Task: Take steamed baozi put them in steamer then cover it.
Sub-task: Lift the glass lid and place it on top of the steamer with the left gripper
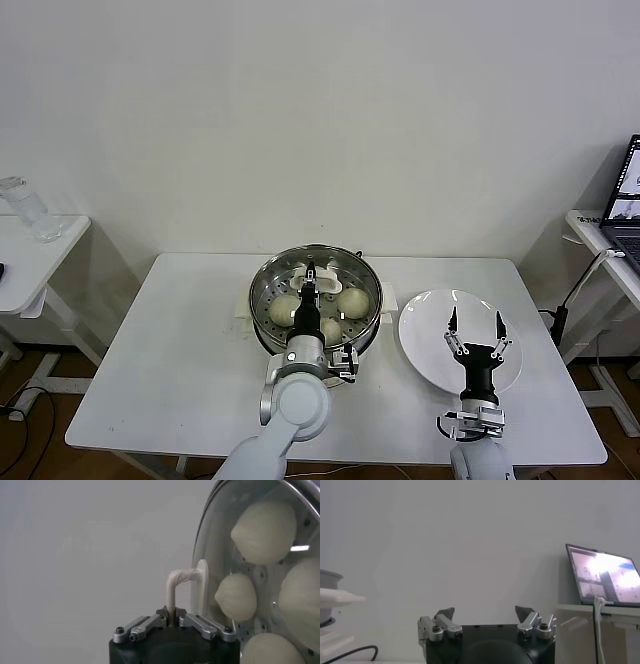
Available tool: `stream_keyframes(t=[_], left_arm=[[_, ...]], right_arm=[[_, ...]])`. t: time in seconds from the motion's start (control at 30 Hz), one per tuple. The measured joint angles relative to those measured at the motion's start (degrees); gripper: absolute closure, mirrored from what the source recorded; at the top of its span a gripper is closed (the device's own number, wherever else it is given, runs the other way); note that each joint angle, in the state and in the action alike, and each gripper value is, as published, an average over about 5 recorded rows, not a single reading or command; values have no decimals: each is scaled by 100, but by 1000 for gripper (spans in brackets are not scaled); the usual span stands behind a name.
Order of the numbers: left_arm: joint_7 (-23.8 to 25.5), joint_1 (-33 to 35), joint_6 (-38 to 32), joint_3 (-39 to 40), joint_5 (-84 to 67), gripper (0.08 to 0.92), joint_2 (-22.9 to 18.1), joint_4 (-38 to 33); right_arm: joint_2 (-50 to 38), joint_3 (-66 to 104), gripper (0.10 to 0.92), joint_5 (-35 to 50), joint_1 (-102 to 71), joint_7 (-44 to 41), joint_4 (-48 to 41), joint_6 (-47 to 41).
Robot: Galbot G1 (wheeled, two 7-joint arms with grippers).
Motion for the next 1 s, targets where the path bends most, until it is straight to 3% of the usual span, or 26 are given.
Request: stream_keyframes(t=[0.53, 1.0], left_arm=[[77, 24, -92, -73, 8, 793, -46, 6], [102, 214, -102, -42, -45, 407, 90, -369]], right_arm=[[-15, 37, 203, -3, 4, 1, 23, 0], [-9, 46, 203, -10, -14, 5, 79, -2]])
